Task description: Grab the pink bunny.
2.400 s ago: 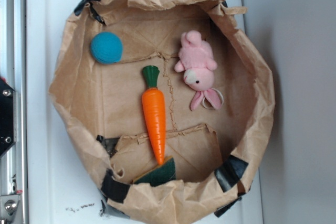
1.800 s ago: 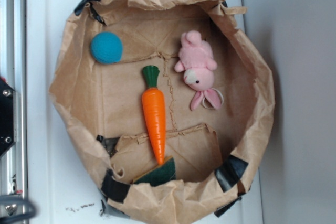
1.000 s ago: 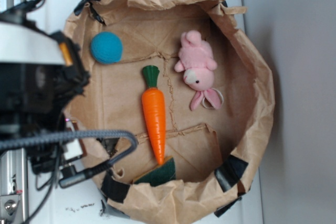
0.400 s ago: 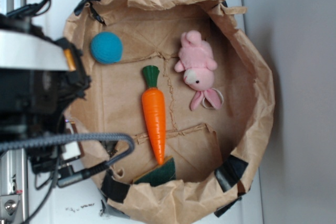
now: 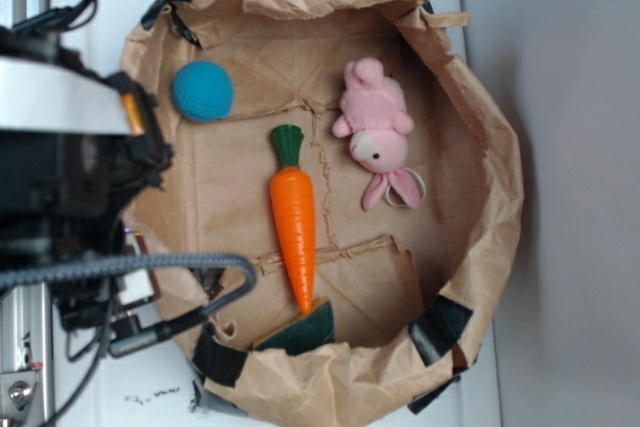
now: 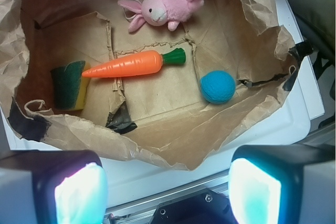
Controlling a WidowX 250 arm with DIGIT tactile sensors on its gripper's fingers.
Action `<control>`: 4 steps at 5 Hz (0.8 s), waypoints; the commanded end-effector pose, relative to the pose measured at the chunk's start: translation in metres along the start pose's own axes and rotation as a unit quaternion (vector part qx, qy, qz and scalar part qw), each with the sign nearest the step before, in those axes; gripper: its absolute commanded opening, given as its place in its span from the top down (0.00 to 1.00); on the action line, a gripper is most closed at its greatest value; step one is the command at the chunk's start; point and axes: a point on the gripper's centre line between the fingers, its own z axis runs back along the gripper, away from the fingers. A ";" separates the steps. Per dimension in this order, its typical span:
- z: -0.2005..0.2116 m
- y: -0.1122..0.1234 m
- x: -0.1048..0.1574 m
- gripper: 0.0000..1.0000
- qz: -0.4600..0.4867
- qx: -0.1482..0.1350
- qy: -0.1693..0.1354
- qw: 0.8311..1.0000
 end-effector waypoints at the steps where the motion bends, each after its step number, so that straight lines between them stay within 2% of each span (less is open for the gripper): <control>1: -0.016 -0.013 0.049 0.00 0.002 -0.055 -0.071 0.996; 2: -0.039 -0.013 0.072 0.00 0.002 -0.054 -0.116 0.992; 4: -0.079 -0.006 0.110 0.00 0.044 0.007 -0.129 0.991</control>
